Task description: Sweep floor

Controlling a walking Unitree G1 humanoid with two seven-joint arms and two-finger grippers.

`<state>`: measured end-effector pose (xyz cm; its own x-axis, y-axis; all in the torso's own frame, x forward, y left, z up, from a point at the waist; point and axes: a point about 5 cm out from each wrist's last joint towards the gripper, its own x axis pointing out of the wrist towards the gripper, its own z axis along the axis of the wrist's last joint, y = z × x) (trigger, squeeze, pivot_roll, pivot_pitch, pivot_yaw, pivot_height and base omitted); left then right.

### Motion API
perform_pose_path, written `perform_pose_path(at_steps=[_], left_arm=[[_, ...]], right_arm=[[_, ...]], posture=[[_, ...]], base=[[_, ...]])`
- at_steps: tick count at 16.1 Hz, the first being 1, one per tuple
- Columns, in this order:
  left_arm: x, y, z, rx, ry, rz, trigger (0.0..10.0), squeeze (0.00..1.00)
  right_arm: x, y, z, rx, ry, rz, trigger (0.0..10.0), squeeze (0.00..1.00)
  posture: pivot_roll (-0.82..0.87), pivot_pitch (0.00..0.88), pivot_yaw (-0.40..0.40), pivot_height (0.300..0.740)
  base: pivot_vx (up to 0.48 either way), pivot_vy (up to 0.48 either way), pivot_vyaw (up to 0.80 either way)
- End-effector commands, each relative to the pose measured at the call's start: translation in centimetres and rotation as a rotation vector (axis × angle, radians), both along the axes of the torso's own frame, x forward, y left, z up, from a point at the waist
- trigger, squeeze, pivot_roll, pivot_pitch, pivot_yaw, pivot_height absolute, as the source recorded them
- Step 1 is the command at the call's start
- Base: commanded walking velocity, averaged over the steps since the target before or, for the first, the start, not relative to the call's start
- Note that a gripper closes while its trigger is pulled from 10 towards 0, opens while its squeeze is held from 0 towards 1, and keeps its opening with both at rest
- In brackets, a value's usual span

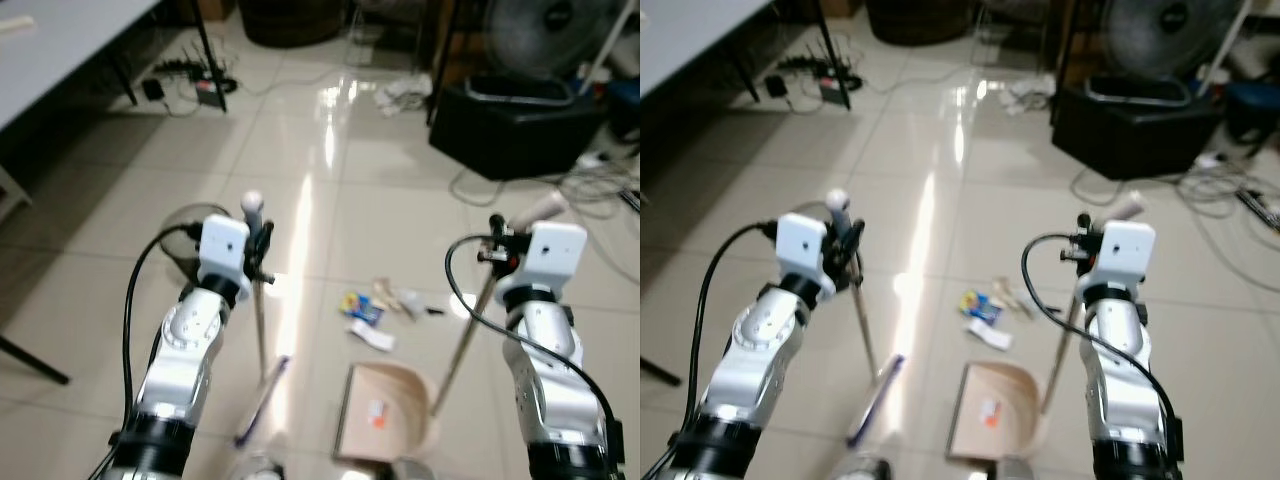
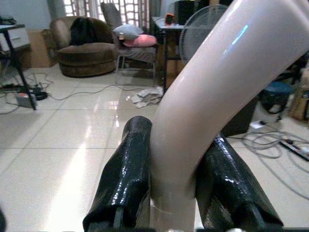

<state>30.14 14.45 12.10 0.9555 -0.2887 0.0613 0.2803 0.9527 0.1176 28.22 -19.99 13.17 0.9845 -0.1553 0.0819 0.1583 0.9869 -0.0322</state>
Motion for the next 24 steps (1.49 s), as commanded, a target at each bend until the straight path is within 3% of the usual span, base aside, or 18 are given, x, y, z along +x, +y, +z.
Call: perform_pose_path(at_steps=[1, 24], left_arm=[[0.32, 0.51, 1.1, 0.011, -0.045, 0.001, 10.0, 0.0], [0.52, 0.31, 1.26, 0.028, -0.07, -0.009, 10.0, 0.0]], right_arm=[[0.13, 0.42, 0.73, 0.032, -0.03, 0.005, 10.0, 0.0], [0.13, 0.13, 0.57, 0.038, -0.034, -0.003, 10.0, 0.0]], posture=[[-0.02, 0.089, 0.037, 0.74], [-0.02, 0.074, 0.039, 0.74]], base=[[0.0, 0.0, 0.0], [0.285, 0.0, -0.21]])
